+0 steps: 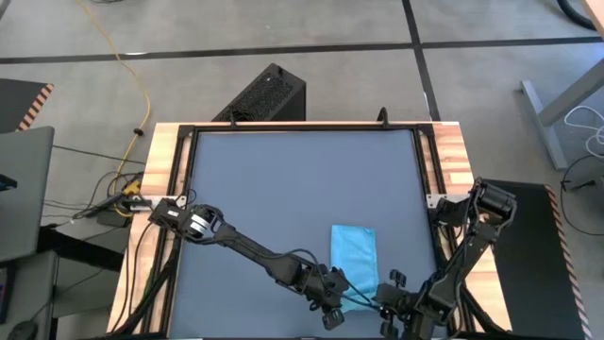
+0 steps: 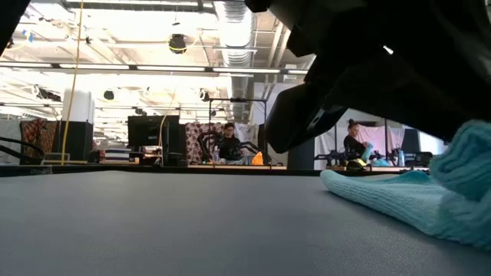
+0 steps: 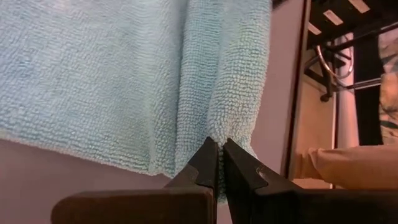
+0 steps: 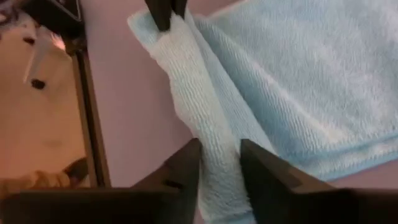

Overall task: Roll towel
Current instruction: Roll the blue microfiber towel

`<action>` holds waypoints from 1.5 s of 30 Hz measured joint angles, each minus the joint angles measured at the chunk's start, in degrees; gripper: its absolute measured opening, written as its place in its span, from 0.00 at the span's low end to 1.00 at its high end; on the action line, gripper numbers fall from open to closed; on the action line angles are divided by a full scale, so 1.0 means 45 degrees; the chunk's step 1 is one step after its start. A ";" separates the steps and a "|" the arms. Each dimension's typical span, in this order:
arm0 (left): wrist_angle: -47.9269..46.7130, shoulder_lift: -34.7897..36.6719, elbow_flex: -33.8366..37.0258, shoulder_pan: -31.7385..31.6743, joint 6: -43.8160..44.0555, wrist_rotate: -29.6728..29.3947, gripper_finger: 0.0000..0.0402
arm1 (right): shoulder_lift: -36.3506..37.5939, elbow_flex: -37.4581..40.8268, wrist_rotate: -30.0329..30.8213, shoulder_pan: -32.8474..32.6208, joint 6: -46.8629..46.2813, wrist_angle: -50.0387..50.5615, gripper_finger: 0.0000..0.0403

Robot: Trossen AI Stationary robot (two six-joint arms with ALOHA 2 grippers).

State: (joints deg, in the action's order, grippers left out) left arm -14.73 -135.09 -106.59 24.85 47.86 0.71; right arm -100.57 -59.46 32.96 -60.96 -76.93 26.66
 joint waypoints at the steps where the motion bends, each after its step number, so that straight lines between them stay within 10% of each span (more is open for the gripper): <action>1: 0.0044 0.0000 0.0000 0.0003 0.0000 0.0174 0.00 | 0.0005 0.0000 -0.0111 -0.0056 -0.0026 0.0008 0.27; 9: 0.0291 0.0000 0.0000 0.0069 0.0366 0.0653 0.00 | 0.0000 0.0000 -0.0314 -0.0561 -0.0648 -0.0094 0.03; 32: -0.1092 0.0000 -0.0005 0.0231 0.2743 0.0124 0.00 | 0.0000 -0.0005 -0.1331 -0.0335 -0.1946 -0.0633 0.06; 45: -0.0066 0.0000 0.0000 0.0593 -0.0108 -0.0342 0.10 | -0.0007 0.0457 -0.1704 -0.0270 -0.1939 -0.1025 0.14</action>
State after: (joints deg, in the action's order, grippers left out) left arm -15.02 -135.09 -106.59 27.52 47.37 -0.83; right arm -100.60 -57.40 25.29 -62.17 -85.65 22.04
